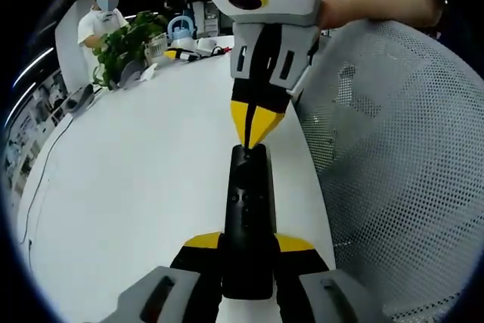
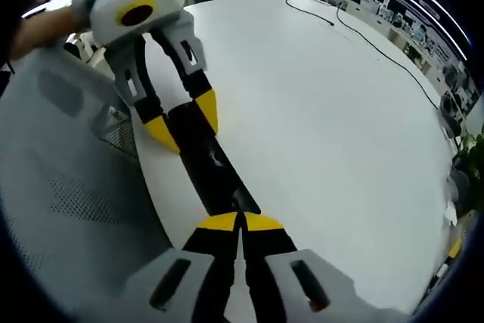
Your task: Press the specified remote control buttons in sequence, fully releasing each button before pressing the next.
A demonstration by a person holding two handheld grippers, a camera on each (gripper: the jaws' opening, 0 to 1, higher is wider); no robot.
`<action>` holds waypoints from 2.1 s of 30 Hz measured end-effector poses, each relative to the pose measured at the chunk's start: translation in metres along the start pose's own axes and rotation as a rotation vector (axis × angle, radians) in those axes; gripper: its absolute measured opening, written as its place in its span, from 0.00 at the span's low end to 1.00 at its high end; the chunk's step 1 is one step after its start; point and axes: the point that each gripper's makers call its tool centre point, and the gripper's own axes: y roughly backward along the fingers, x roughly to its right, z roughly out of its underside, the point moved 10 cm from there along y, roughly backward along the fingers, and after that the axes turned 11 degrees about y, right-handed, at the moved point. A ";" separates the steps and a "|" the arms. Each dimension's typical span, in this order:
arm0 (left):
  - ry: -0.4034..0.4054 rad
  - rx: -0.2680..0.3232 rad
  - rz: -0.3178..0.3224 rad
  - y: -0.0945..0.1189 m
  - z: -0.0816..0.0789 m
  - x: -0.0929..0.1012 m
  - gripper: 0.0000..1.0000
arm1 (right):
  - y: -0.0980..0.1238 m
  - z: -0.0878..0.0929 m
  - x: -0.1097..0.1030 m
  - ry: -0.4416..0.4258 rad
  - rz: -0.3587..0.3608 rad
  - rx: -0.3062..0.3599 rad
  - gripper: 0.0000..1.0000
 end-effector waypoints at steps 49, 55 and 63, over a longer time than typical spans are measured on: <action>0.005 0.003 -0.004 0.000 0.000 0.001 0.26 | -0.005 -0.009 -0.001 0.038 -0.008 0.014 0.00; 0.005 0.004 -0.004 0.000 0.001 0.001 0.25 | -0.004 -0.017 -0.003 0.033 -0.012 0.077 0.00; 0.005 0.005 -0.003 0.000 0.001 0.001 0.25 | -0.012 -0.016 -0.006 0.070 -0.029 0.044 0.00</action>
